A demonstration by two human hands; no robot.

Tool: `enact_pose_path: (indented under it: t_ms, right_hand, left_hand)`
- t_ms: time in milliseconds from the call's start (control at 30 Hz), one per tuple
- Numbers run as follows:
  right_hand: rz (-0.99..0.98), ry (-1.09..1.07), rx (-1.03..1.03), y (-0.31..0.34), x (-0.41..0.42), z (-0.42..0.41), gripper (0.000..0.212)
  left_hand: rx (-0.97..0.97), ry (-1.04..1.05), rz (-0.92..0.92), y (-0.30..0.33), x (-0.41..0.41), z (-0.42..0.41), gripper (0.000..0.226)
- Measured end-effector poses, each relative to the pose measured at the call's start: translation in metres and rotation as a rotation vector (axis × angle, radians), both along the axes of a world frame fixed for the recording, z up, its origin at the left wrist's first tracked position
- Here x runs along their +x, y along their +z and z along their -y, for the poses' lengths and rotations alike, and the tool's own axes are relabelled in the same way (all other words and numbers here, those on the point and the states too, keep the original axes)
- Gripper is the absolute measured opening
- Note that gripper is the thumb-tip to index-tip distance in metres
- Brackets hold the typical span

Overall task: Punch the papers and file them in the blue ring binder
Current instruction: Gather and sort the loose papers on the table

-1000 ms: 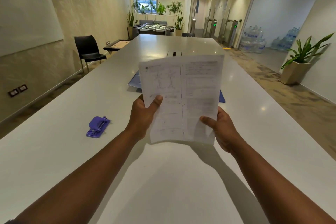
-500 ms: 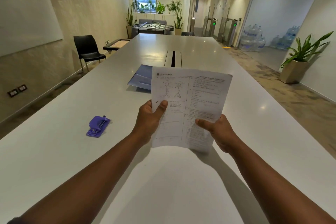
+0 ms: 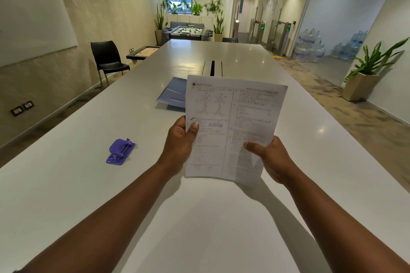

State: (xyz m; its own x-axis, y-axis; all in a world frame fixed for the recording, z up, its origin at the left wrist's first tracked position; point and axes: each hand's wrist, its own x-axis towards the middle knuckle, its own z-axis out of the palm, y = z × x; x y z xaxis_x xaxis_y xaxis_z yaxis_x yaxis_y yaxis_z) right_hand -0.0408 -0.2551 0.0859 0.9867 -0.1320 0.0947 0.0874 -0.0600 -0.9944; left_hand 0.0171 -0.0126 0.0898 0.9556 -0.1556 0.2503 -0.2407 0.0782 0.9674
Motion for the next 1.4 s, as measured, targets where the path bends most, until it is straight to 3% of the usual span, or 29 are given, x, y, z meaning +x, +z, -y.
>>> enact_pose_path:
  t_ms: [700,833,1133,1400]
  right_hand:
    - [-0.045,0.032,0.059,-0.030,0.002,0.000,0.045]
    - [-0.057,0.038,0.063,-0.039,0.000,-0.001,0.037]
    - [-0.078,0.030,0.041,-0.045,0.002,0.001,0.040]
    - [-0.125,0.015,0.064,-0.036,0.002,0.003,0.028]
  left_hand:
    - [-0.059,0.007,-0.080,-0.033,-0.006,0.015,0.022]
    - [-0.052,-0.026,-0.139,-0.042,-0.008,0.014,0.022]
    - [-0.015,-0.090,-0.179,-0.057,-0.001,0.007,0.030]
    - [0.060,-0.074,-0.183,-0.054,-0.001,0.004,0.023]
